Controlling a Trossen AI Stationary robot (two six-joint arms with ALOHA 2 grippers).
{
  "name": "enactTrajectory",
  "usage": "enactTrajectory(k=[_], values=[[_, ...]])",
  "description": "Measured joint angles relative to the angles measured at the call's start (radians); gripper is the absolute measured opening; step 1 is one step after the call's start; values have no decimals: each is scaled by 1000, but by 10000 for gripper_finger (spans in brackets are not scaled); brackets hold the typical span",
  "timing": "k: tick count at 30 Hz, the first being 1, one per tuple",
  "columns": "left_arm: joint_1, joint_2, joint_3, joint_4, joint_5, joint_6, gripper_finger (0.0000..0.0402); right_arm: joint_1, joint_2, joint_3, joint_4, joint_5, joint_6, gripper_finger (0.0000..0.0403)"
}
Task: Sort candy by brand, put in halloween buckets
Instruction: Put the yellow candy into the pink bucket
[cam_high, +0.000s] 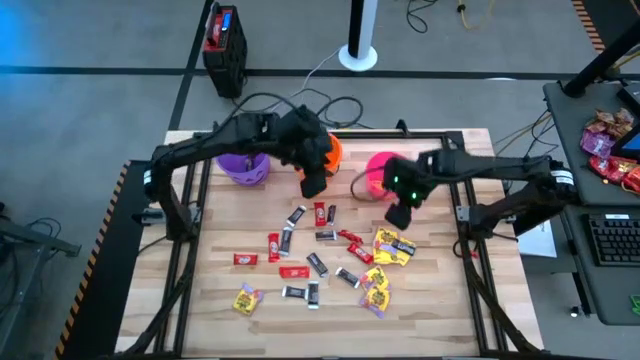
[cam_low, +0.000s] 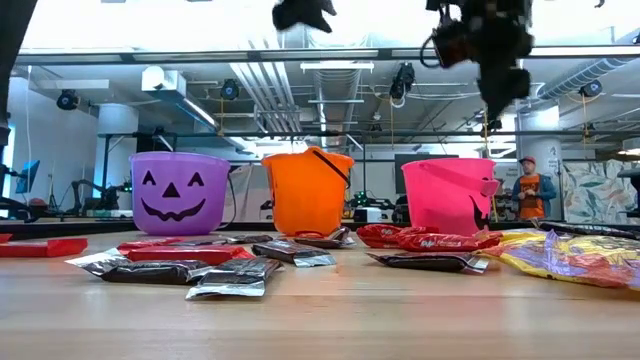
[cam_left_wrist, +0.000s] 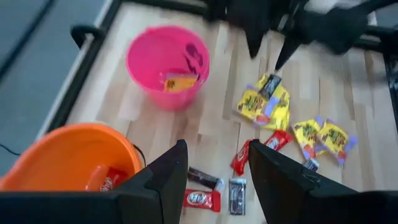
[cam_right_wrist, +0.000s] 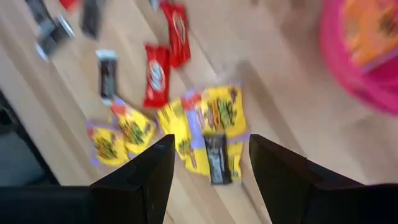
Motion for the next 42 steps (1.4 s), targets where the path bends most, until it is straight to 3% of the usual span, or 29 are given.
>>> enactTrajectory(k=[11,15,28,32,39,42], values=[[-194,-28,245,-2,-379,-21,153,89,23,-332,363,27,9,199],[-220,-31,320,2,-406,13,153,90,49,-387,465,71,10,199],[-223,-113,294,-135,-464,37,153,145,207,-448,652,204,-11,195],[-223,-131,293,-224,-465,20,153,167,240,-447,691,210,8,155],[-223,-171,288,-362,-464,10,153,173,203,-450,694,202,42,30],[-223,-205,270,-395,-464,9,153,172,159,-451,666,209,52,14]])
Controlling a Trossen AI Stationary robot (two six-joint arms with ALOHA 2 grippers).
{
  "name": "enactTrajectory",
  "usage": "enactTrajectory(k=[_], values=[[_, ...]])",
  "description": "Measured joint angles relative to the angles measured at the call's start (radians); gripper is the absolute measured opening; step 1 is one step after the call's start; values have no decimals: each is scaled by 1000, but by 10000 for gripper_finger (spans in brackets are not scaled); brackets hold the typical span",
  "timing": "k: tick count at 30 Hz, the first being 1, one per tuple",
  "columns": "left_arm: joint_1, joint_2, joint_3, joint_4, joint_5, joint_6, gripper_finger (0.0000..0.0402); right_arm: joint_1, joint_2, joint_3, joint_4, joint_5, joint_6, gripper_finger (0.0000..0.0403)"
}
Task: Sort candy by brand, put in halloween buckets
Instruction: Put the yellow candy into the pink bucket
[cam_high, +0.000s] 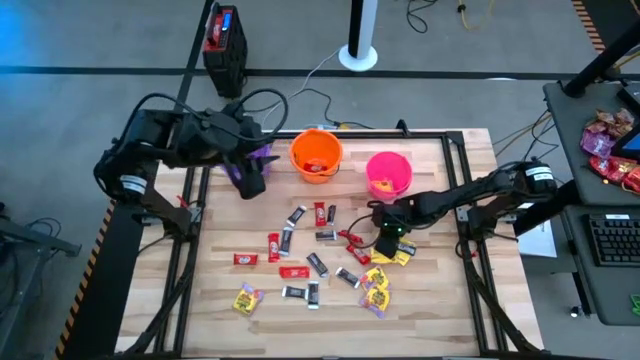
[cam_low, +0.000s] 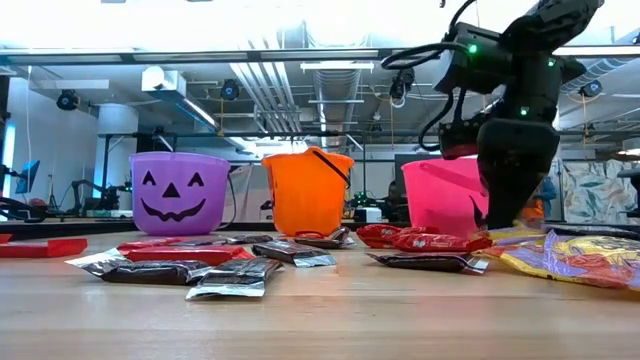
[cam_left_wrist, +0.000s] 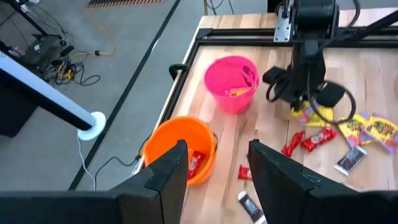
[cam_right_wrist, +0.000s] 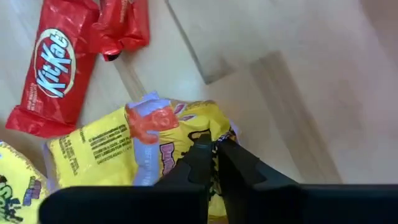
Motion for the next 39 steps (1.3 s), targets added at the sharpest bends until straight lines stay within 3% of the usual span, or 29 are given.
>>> enactTrajectory(k=[4,9,15,20,24,28,32,39], values=[[0,-77,-98,-4,10,-17,153,0,-90,39,-57,-29,16,12],[0,-188,-307,85,8,-74,153,-4,-214,149,-79,-64,61,12],[-2,-293,-624,345,65,-67,153,-68,-267,365,-155,195,27,12],[-2,-372,-888,560,69,-92,153,-202,-201,557,-447,346,-33,12],[-2,-428,-1066,735,111,-153,153,-320,-124,638,-621,346,-37,12],[-2,-465,-1215,891,169,-234,153,-394,-39,661,-681,317,-67,13],[-8,-491,-1306,977,197,-349,153,-449,25,670,-680,223,-82,30],[-46,-504,-1326,975,212,-452,153,-500,95,670,-740,189,-99,114]])
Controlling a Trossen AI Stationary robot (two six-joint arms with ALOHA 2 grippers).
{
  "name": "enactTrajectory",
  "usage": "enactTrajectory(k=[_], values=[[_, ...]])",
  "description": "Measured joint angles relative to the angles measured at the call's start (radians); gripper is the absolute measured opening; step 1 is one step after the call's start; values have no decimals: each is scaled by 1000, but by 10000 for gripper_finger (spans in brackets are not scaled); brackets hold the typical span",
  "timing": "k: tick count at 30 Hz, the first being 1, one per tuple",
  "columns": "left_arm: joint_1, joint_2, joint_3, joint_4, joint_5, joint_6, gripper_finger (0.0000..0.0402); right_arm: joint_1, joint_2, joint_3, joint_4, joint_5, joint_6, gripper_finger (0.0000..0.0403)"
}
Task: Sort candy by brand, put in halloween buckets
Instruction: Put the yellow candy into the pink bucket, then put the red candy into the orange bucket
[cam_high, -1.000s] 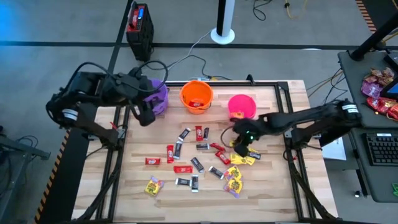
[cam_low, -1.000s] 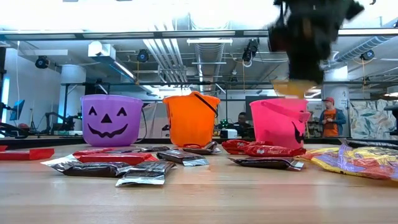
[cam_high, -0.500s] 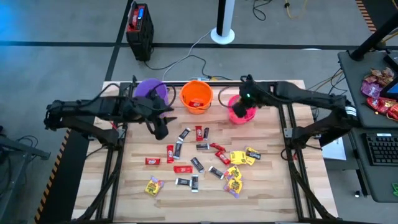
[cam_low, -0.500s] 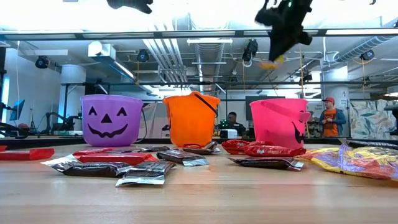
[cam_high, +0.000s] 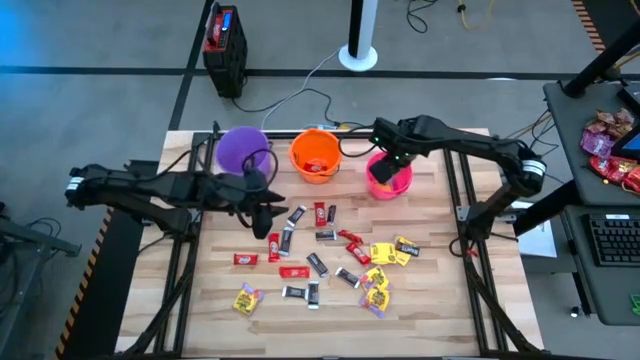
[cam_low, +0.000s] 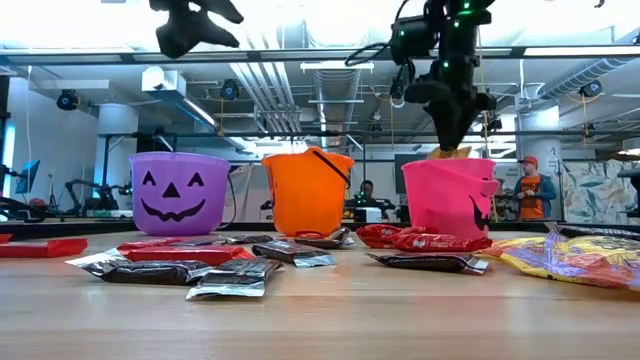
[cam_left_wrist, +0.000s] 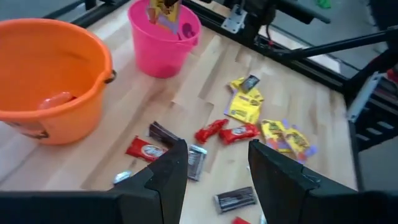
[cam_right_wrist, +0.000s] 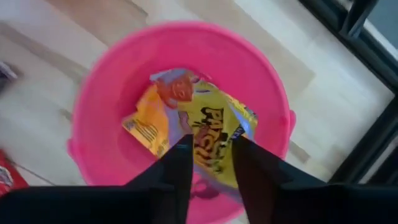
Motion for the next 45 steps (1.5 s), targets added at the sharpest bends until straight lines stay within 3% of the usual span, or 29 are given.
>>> enactTrajectory(k=[8,11,15,18,21,24,27,30,32,38,45], values=[[1,1,126,-182,97,-48,153,0,-45,0,2,-44,32,175],[4,16,214,-272,83,-12,153,21,-80,0,71,-185,24,183],[16,48,306,-296,-16,173,153,139,-111,0,197,-328,-35,183],[51,73,349,-293,-44,334,153,271,-112,0,249,-316,-60,177],[99,91,362,-290,-37,450,153,410,-84,0,286,-236,-69,171],[157,98,348,-256,37,518,153,526,-32,-2,314,-146,-45,167],[208,94,304,-173,175,533,153,593,43,-2,357,-86,18,166],[239,93,264,-67,331,527,153,620,142,-2,411,-31,70,169],[244,91,247,-13,379,514,153,623,209,-3,423,-7,97,171],[244,82,262,-14,386,497,153,598,366,-4,407,-6,146,180],[244,40,290,-19,386,496,153,562,438,-4,409,-16,163,169]])
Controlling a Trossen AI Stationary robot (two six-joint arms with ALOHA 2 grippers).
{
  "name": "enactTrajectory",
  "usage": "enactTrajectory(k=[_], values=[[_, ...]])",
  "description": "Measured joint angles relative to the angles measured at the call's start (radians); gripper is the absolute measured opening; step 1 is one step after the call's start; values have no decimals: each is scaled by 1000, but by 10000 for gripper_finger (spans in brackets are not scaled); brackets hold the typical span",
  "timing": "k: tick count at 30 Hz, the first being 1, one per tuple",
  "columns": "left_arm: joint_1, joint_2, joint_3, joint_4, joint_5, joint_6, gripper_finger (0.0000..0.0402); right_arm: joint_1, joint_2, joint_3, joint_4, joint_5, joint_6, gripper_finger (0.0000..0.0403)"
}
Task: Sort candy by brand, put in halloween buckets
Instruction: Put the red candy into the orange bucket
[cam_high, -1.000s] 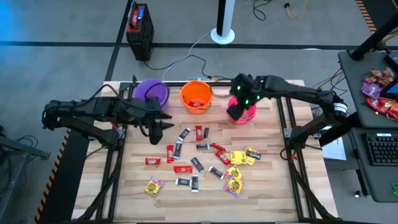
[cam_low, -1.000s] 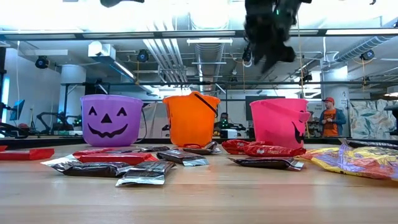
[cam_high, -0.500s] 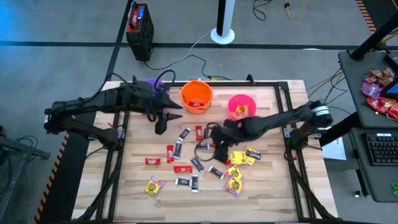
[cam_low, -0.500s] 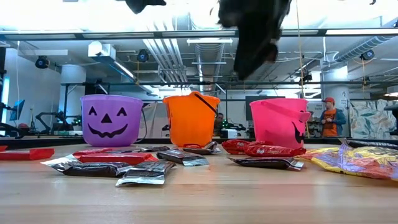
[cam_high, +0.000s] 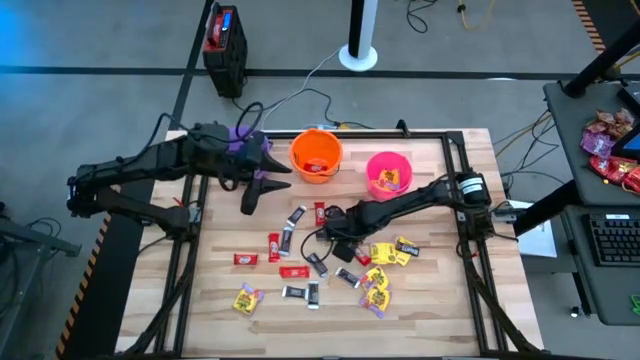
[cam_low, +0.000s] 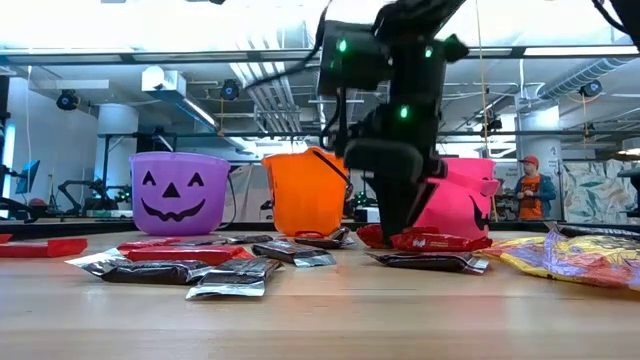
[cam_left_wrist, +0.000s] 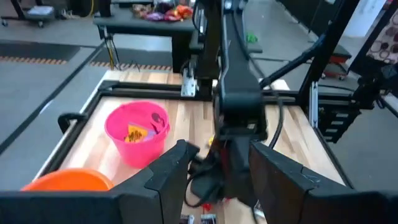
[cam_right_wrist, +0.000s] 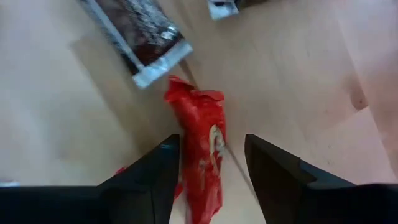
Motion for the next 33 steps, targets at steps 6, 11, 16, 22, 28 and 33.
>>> enactTrajectory(k=[6,11,16,22,28,33], values=[[0,-28,4,-3,-10,7,153,-12,7,1,6,-25,-19,105],[1,-33,3,-29,-22,25,153,-13,-40,0,-1,-26,-22,26],[1,-36,3,-95,-107,31,153,-26,-189,2,-7,-29,4,23],[8,-32,-1,-255,-229,31,153,-120,-410,14,126,10,-77,23],[36,-35,-93,-431,-360,-36,153,-332,-453,14,582,-65,-343,23],[45,-76,-174,-387,-361,-215,153,-473,-367,13,910,-289,-520,23]])
